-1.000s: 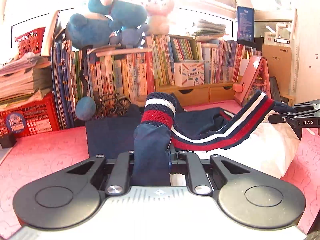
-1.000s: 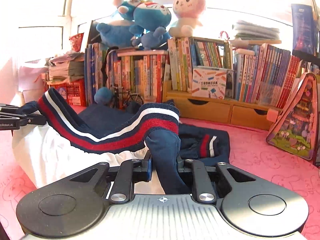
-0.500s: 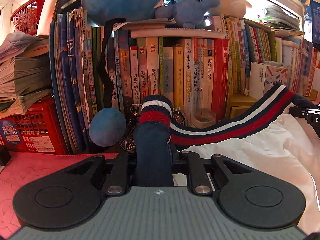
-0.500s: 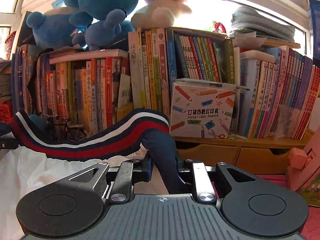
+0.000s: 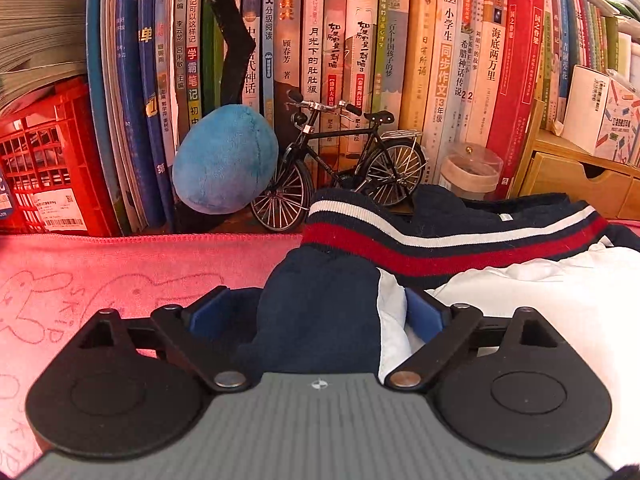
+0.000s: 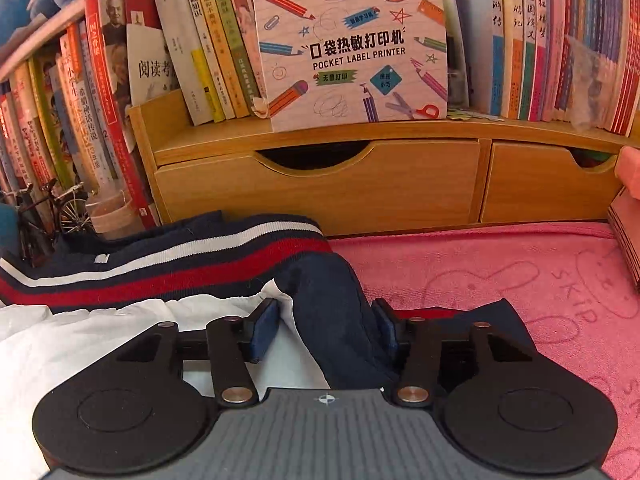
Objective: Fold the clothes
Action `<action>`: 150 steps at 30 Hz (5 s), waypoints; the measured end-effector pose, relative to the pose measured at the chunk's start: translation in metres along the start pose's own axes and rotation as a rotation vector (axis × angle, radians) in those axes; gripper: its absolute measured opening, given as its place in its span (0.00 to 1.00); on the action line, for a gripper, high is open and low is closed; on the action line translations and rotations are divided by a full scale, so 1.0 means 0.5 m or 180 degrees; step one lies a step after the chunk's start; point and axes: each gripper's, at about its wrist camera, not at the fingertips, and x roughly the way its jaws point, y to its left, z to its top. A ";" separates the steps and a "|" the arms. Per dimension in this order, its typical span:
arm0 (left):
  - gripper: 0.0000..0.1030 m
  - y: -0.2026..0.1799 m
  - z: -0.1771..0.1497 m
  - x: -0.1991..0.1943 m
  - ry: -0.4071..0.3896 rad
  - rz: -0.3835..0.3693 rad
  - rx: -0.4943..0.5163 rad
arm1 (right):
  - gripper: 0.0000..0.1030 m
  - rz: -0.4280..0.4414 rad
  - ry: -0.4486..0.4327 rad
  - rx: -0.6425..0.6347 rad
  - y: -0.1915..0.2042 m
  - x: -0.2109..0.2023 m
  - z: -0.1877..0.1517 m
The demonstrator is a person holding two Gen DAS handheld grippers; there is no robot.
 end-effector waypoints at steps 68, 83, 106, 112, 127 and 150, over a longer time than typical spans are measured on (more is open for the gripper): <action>0.72 0.092 -0.242 -0.297 0.0020 -0.0541 -0.1855 | 0.55 0.0683 0.0027 0.1506 -0.211 -0.295 -0.203; 0.11 0.074 -0.236 -0.390 -0.0251 -0.0463 -0.1618 | 0.10 0.1206 -0.0191 0.1343 -0.169 -0.408 -0.177; 0.91 0.103 -0.222 -0.540 -0.0462 0.0276 -0.0296 | 0.64 0.0596 -0.0246 0.0072 -0.104 -0.371 -0.117; 0.95 0.108 -0.073 -0.347 -0.0175 -0.0176 -0.0237 | 0.70 0.0441 0.0187 -0.0106 -0.031 -0.174 -0.044; 0.22 0.036 -0.032 -0.143 0.0020 -0.0517 -0.0156 | 0.08 0.0267 -0.0455 -0.0247 -0.038 -0.236 -0.014; 0.64 -0.078 -0.105 -0.339 -0.0433 -0.0365 0.0631 | 0.35 0.1102 0.0302 -0.0966 0.255 -0.207 -0.119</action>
